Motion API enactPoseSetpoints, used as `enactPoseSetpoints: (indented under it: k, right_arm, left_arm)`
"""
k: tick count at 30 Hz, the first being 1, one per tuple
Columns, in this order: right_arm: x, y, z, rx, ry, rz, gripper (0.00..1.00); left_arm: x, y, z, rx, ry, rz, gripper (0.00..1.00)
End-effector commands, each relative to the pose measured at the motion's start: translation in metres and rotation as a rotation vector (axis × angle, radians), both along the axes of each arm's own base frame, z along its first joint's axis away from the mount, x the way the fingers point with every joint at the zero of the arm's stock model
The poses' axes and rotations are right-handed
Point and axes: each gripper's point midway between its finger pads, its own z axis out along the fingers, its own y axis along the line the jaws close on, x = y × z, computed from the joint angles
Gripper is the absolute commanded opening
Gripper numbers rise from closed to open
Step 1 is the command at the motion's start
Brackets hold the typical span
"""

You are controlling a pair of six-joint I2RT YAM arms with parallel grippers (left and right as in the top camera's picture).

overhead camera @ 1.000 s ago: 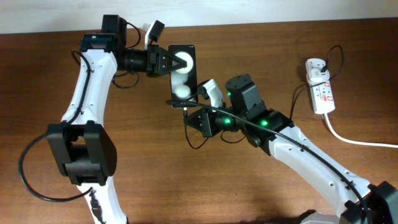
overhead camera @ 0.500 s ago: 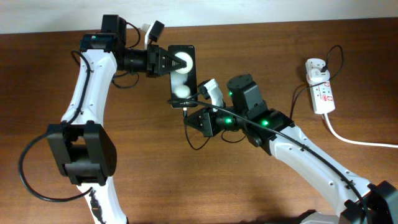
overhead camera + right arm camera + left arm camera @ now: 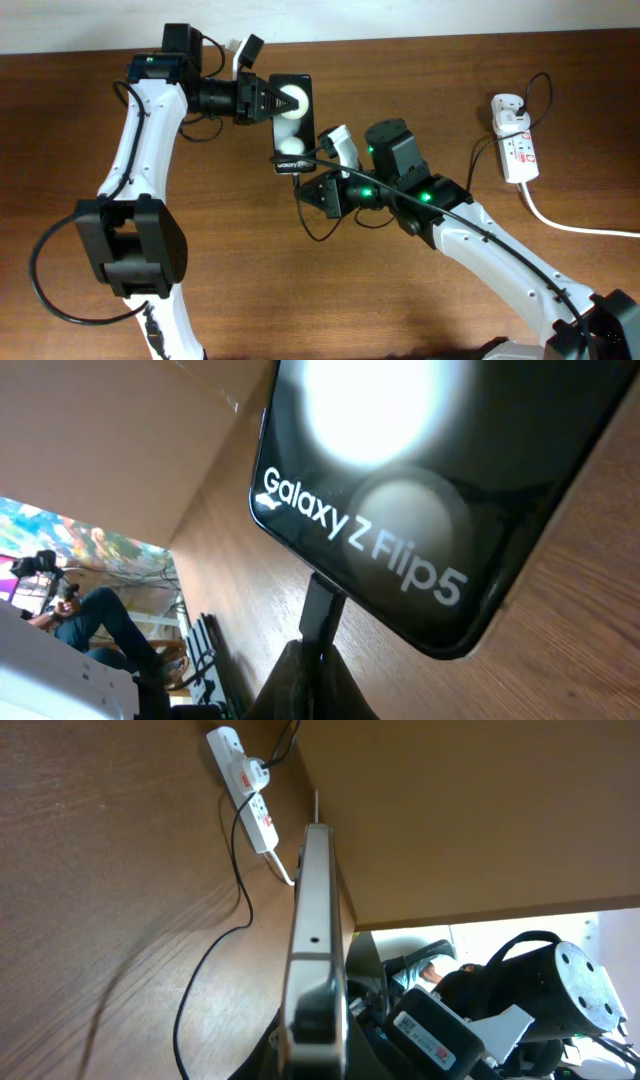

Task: Plug charger to phone and switch on socket
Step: 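Push the plug up into the phone's port with the right gripper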

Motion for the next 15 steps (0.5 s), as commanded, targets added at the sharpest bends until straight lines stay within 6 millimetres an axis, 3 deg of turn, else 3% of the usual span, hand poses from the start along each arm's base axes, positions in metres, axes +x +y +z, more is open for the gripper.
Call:
enactPoseSetpoints:
  k: [1, 15]
  right_arm:
    - [0.0290, -0.0115, 0.0271, 0.023, -0.110, -0.091, 0.04]
    - [0.0316, -0.0105, 0.0318, 0.036, -0.132, -0.093, 0.04]
  left_arm:
    - [-0.0044, -0.0038, -0.0046, 0.034, 0.001, -0.010, 0.00]
    - [-0.0109, -0.0084, -0.0055, 0.036, 0.035, -0.022, 0.00]
